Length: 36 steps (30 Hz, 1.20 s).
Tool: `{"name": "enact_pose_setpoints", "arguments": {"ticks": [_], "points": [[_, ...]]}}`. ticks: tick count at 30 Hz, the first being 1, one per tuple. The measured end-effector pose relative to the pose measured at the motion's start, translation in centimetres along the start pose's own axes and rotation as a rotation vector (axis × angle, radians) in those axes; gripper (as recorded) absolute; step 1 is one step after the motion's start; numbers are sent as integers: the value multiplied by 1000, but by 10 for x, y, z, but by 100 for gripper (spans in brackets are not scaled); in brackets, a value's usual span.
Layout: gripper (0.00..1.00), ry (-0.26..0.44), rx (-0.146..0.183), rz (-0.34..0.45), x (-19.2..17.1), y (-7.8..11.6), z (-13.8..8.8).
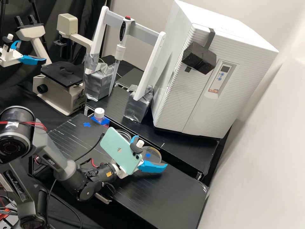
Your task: Close the lid
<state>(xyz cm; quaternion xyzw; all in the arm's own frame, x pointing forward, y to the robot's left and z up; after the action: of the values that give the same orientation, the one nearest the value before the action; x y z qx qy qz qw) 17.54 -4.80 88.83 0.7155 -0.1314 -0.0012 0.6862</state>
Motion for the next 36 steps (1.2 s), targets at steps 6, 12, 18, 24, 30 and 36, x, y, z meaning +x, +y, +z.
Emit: {"name": "enact_pose_setpoints", "arguments": {"ticks": [6, 12, 18, 24, 30, 36], "points": [[100, -7, 12, -10, -4, -5, 2], [100, -17, 24, 0, -4, -4, 7], [100, -31, 26, 12, -5, -2, 10], [100, -23, 22, 13, -4, -2, 12], [100, -20, -14, 9, -2, -8, 13], [100, -11, -51, 0, 0, -13, 15]]}}
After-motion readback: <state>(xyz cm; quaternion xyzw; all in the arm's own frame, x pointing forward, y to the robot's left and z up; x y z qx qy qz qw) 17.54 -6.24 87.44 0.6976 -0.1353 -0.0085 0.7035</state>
